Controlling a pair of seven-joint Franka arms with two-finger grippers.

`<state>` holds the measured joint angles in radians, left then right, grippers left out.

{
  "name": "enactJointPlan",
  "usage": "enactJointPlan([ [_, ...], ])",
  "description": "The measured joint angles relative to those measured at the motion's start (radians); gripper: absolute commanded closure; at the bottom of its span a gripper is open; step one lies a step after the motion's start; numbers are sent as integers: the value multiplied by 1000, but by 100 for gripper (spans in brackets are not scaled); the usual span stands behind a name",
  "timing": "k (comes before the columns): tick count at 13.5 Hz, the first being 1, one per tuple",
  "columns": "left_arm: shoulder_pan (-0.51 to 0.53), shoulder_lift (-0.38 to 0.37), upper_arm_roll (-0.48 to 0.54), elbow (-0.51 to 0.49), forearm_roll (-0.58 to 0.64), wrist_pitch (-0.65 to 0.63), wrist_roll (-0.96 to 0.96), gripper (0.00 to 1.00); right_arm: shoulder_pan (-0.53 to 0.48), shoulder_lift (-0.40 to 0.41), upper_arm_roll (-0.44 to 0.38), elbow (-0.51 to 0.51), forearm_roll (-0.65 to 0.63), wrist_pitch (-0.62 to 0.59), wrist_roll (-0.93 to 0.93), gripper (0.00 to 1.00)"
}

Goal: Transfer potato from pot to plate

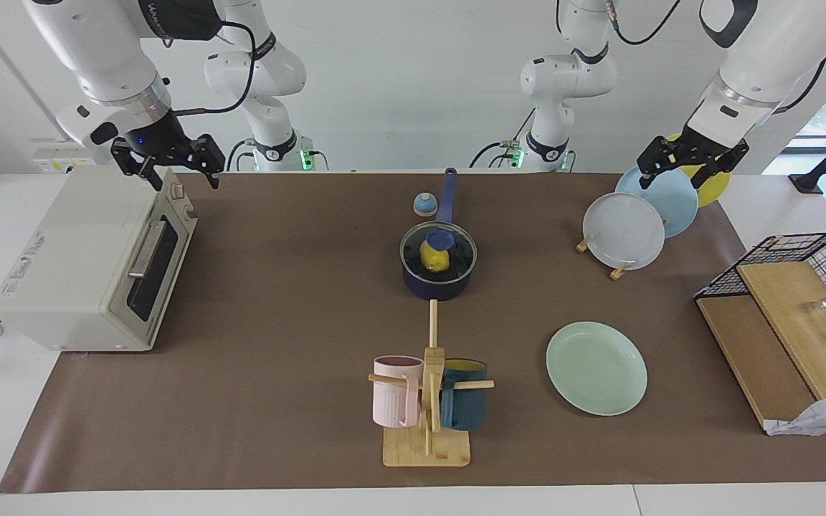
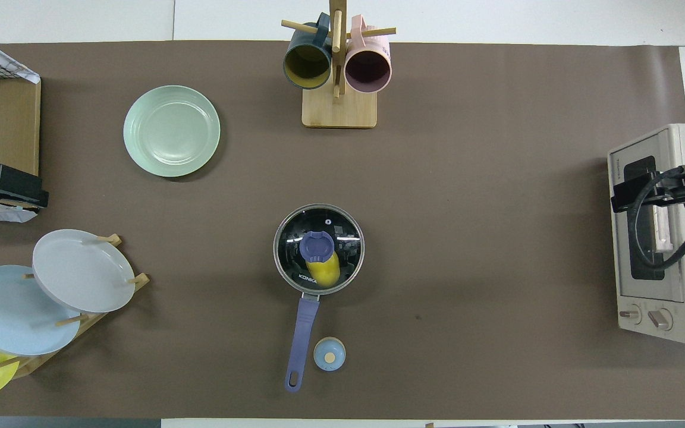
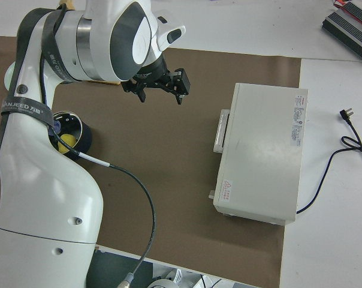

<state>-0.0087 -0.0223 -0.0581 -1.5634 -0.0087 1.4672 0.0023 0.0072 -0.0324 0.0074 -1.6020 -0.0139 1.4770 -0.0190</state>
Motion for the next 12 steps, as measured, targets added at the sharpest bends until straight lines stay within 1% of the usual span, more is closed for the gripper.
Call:
enactJointPlan([
  [8,0,0,0,0,0,0,0,0,7,0,1,-2,1,0,0,0],
  [12,0,0,0,0,0,0,0,0,8,0,0,-9,1,26,0,0],
])
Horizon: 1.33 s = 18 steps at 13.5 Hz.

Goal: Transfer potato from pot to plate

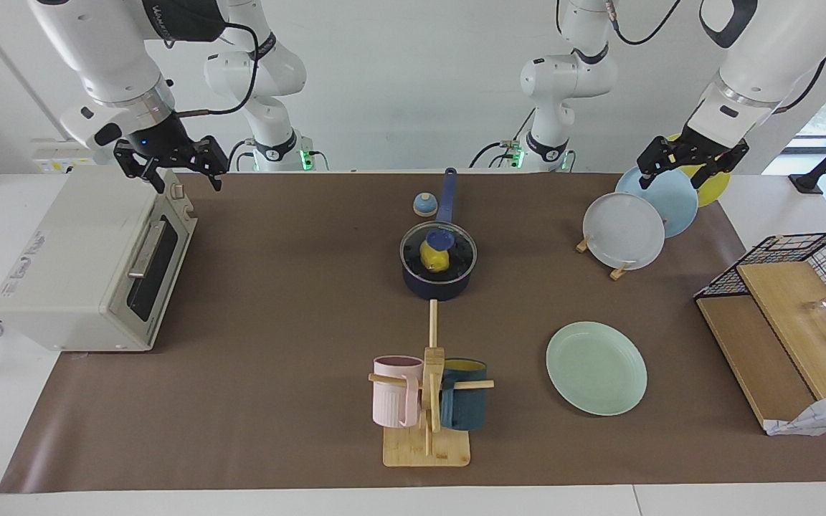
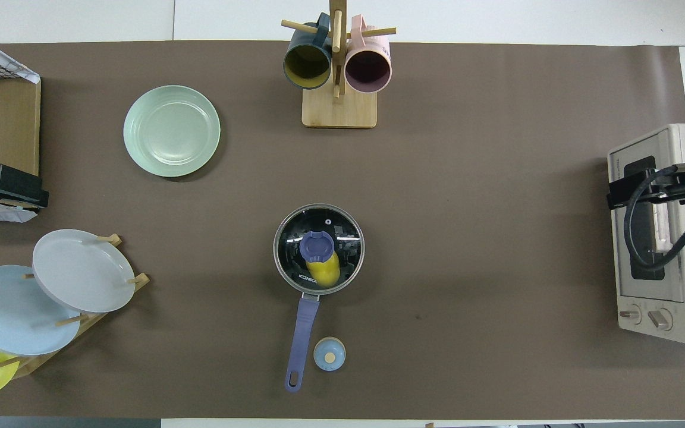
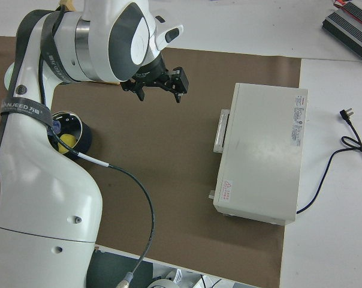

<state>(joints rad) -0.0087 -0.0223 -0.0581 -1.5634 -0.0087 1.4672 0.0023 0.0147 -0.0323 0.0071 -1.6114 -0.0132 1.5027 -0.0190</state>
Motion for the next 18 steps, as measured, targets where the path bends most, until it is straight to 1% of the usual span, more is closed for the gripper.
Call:
enactJointPlan([
  [4,0,0,0,0,0,0,0,0,5,0,1,-4,0,5,-9,0],
  [6,0,0,0,0,0,0,0,0,10,0,4,-13,7,36,-22,0],
  [7,0,0,0,0,0,0,0,0,29,0,6,-19,12,57,-28,0],
  [9,0,0,0,0,0,0,0,0,101,3,12,-23,21,87,14,0],
  [12,0,0,0,0,0,0,0,0,238,37,22,3,27,119,181,0],
  [14,0,0,0,0,0,0,0,0,318,86,25,46,28,126,274,0],
  [16,0,0,0,0,0,0,0,0,395,155,26,94,28,144,388,0],
  [18,0,0,0,0,0,0,0,0,481,230,26,122,27,210,500,0],
])
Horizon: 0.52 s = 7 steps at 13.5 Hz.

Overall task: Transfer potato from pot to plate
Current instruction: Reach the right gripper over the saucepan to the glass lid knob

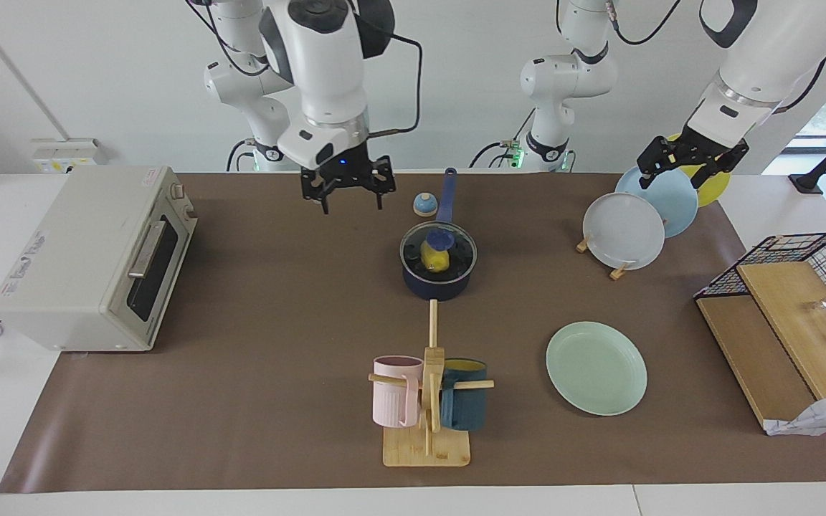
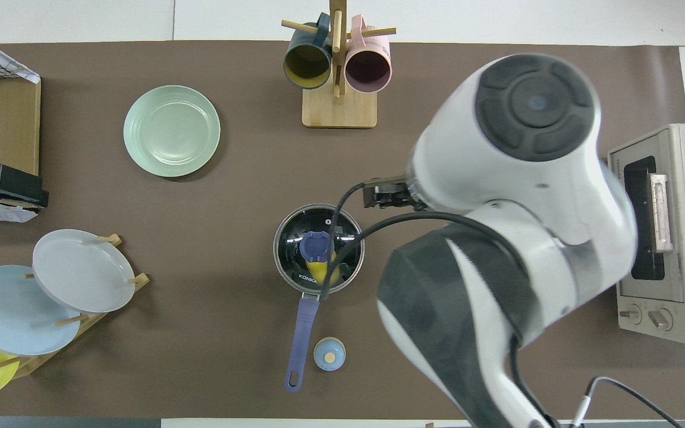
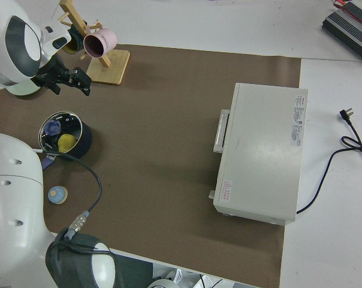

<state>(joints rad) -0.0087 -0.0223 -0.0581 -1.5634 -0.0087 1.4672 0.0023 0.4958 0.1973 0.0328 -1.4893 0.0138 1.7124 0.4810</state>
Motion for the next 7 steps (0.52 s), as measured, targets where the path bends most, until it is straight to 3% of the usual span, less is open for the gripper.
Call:
enactJointPlan([
  [3,0,0,0,0,0,0,0,0,109,82,0,4,-7,108,132,0],
  [7,0,0,0,0,0,0,0,0,182,126,-2,0,-16,154,235,0],
])
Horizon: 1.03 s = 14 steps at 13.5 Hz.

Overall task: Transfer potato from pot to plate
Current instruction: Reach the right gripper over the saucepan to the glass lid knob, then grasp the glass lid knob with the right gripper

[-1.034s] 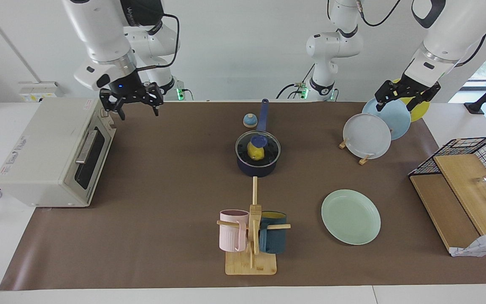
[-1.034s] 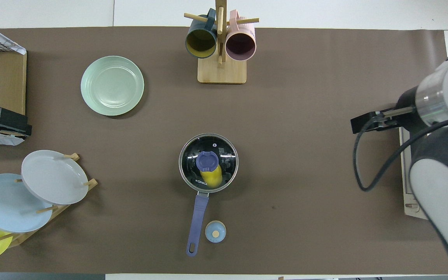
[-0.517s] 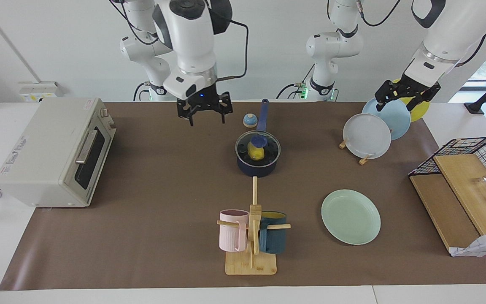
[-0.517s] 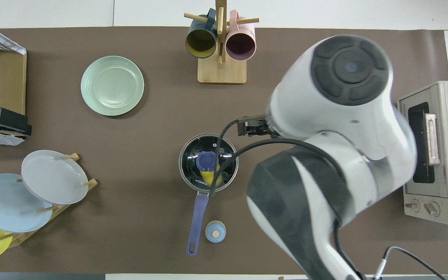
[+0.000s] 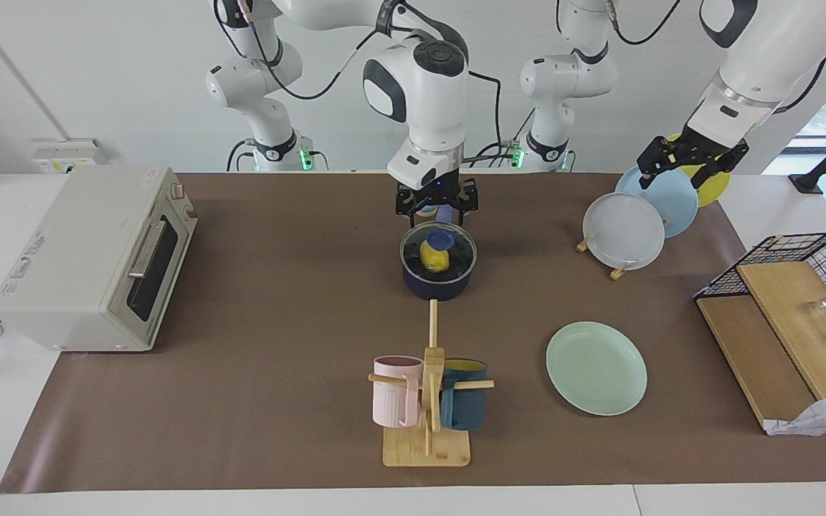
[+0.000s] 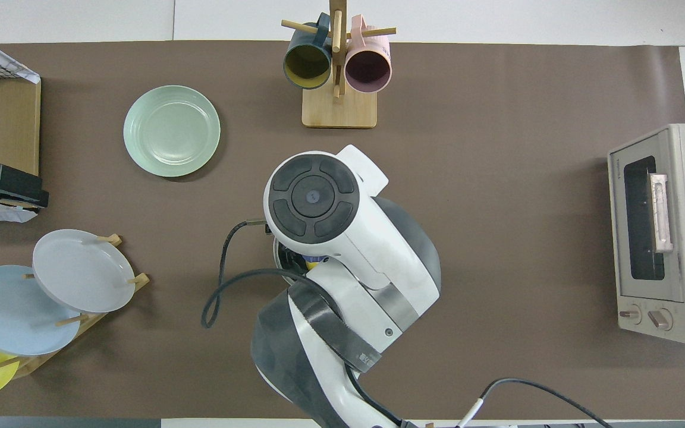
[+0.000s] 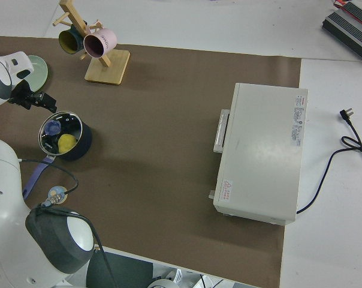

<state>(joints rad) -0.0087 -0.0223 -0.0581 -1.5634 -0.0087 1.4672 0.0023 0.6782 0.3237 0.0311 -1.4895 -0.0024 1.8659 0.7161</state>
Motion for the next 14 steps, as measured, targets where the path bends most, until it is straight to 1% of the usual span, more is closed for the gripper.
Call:
enactJointPlan([
  [2,0,0,0,0,0,0,0,0,17,21,0,-27,-14,47,17,0],
  [5,0,0,0,0,0,0,0,0,35,28,0,-114,-39,123,19,0],
  [7,0,0,0,0,0,0,0,0,36,23,-1,-148,-59,136,20,0],
  [11,0,0,0,0,0,0,0,0,37,0,-1,-191,-62,147,25,0],
  [14,0,0,0,0,0,0,0,0,39,-11,-1,-221,-62,188,46,0],
])
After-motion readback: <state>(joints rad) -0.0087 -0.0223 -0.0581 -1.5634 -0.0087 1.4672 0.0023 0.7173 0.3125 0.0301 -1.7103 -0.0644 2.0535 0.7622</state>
